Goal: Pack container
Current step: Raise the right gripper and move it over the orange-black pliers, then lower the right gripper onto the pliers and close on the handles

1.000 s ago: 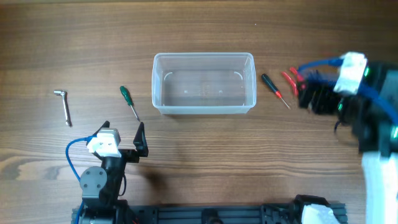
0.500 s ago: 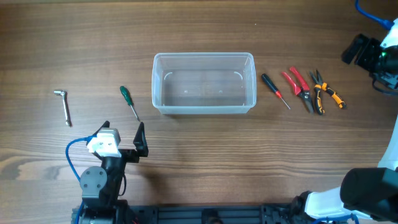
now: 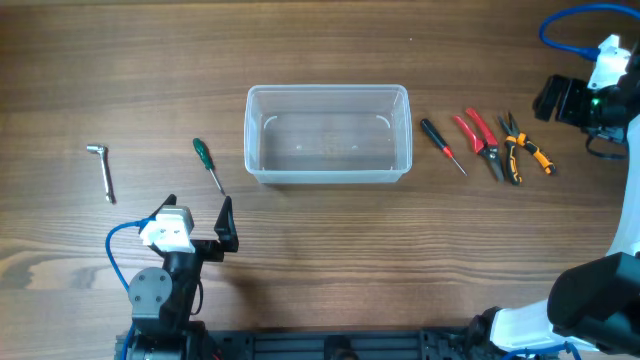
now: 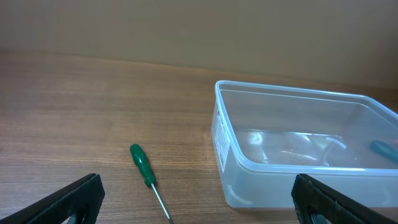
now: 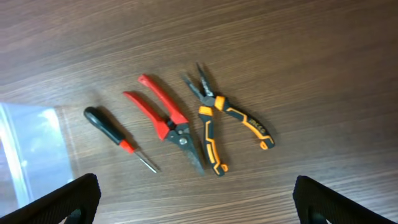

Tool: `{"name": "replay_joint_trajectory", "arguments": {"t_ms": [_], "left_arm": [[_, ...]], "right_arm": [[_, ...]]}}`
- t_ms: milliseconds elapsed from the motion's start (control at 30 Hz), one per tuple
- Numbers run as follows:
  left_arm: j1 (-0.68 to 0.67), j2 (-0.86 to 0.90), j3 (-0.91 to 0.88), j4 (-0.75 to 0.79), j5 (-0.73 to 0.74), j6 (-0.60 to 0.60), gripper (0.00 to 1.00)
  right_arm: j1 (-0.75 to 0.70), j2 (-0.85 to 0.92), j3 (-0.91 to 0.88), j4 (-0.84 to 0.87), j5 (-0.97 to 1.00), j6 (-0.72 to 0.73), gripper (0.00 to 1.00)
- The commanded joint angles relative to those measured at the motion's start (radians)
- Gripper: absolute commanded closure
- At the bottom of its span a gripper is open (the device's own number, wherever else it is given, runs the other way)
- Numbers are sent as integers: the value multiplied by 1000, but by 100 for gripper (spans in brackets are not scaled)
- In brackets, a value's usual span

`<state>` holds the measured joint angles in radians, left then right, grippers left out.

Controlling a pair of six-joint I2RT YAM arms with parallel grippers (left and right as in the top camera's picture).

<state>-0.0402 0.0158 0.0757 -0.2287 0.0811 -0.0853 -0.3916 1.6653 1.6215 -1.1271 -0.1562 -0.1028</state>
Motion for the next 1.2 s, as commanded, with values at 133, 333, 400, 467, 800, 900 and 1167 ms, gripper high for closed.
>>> {"name": "replay_joint_trajectory", "arguments": {"t_ms": [133, 333, 400, 467, 800, 900, 1167], "left_arm": [[-6, -3, -6, 4, 19, -6, 0], [-6, -3, -6, 4, 19, -5, 0], [-6, -3, -6, 4, 19, -5, 0], [-6, -3, -6, 4, 19, -5, 0], [-6, -3, -6, 4, 19, -6, 0], [-6, -3, -6, 4, 19, -5, 0], [-6, -3, -6, 4, 19, -5, 0]], "right_arm": [[64, -2, -72, -26, 34, -150, 0], [91, 0, -177, 0, 71, -123, 0], [91, 0, -193, 13, 72, -27, 0], [91, 1, -193, 42, 72, 56, 0], [68, 61, -193, 88, 285, 209, 0], [22, 85, -193, 111, 211, 68, 0], [-83, 97, -193, 280, 114, -343, 0]]}}
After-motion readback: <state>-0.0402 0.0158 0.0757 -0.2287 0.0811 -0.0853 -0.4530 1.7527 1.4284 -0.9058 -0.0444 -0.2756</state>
